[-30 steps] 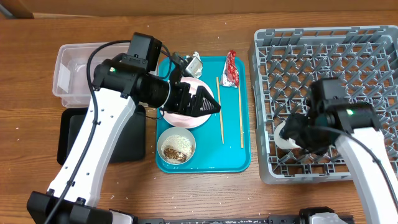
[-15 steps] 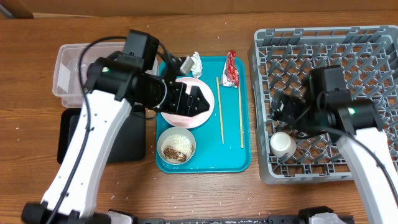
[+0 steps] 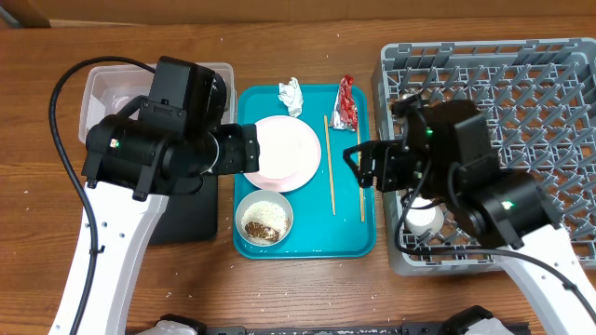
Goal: Sort waste into correct bins and load items into the dishwasher
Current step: 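Grasp the rice bowl rim with the left gripper and lift, then tip the rice bowl over the black tray to dump the food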
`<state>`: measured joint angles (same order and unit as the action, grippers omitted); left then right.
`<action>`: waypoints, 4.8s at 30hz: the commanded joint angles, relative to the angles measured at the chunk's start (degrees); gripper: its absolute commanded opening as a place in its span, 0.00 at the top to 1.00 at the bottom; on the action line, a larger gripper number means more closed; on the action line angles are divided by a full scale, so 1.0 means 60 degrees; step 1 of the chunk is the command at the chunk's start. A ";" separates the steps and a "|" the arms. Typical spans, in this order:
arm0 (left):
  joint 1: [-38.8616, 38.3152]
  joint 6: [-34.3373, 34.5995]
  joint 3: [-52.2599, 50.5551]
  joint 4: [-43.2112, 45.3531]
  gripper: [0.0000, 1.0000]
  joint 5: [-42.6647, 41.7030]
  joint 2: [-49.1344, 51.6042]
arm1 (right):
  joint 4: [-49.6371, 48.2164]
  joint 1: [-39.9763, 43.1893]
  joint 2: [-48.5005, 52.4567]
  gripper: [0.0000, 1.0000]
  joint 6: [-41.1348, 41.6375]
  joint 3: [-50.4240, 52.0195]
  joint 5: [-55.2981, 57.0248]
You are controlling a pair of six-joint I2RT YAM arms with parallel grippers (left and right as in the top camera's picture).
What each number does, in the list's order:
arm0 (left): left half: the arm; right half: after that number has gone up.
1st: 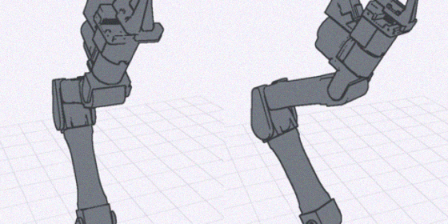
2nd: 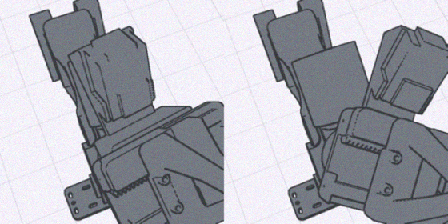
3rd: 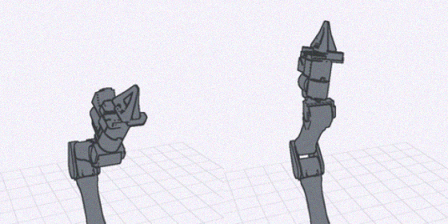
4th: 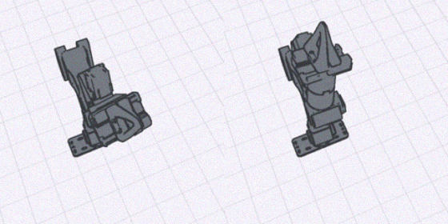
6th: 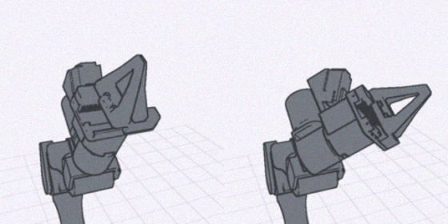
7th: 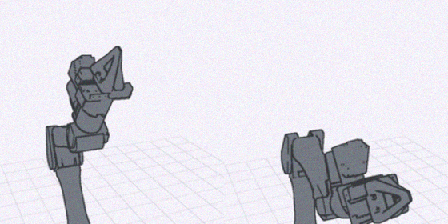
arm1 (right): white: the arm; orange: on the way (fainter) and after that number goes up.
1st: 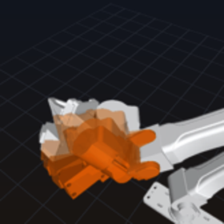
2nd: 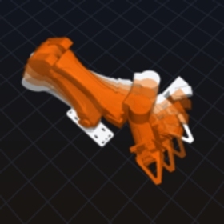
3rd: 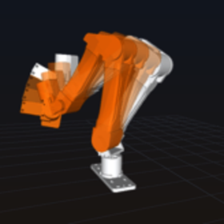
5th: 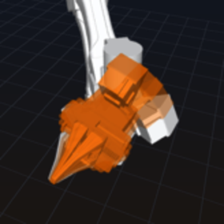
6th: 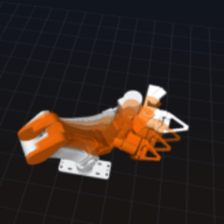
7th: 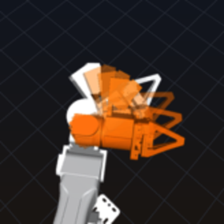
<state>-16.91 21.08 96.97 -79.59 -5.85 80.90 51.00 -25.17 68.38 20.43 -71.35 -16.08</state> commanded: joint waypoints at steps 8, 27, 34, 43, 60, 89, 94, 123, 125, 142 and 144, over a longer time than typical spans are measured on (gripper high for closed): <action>-0.0066 0.0379 0.0138 0.0018 0.15 0.0313 -0.0044 | 0.0084 -0.0233 0.2040 0.29 -0.0459 -0.0175 0.0535; -0.2014 0.0233 -0.4455 0.2452 0.17 -0.0437 0.0288 | 0.0211 0.0412 -0.0415 0.12 0.1475 -0.0193 0.2014; -0.3617 0.1333 -0.6360 0.4386 0.21 0.1235 0.0976 | 0.0379 0.1089 -0.1494 0.07 0.1679 -0.0193 0.2102; -0.3814 0.1264 -0.6586 0.6033 0.48 0.1300 0.2612 | 0.0743 0.1100 -0.1315 0.05 0.1676 -0.0182 0.2098; -0.3391 0.1727 -0.5184 0.3672 0.96 0.0259 0.1333 | 0.0889 0.1100 -0.1304 0.04 0.1672 -0.0182 0.2106; 0.8353 -0.7847 -0.6652 0.3005 0.95 -1.3034 0.1749 | 0.1206 0.1100 -0.1304 0.03 0.1676 -0.0182 0.2248; 0.8670 -0.8058 -0.6699 0.2965 0.96 -1.3591 0.2441 | 0.1242 0.1100 -0.1304 0.03 0.1676 -0.0182 0.2248; 0.8684 -1.0251 -0.6757 0.1370 0.96 -1.4127 0.2375 | 0.1242 0.1100 -0.1304 0.01 0.1672 -0.0182 0.2248; 0.8834 -1.0775 -0.6757 0.1716 0.96 -1.4109 0.2379 | 0.1239 0.1100 -0.1304 0.00 0.1676 -0.0182 0.2248; 0.8706 -0.8029 -0.6736 0.2291 0.96 -1.4032 0.2273 | 0.1279 0.1100 -0.1304 0.00 0.1679 -0.0182 0.2240; 0.8007 -0.8309 -0.6597 0.2014 0.96 -1.3176 0.2058 | 0.1275 0.1100 -0.1304 0.00 0.1679 -0.0182 0.2244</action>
<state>35.57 -26.63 56.60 -66.52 -87.61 95.90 58.76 -18.79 60.71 30.04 -71.37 -3.36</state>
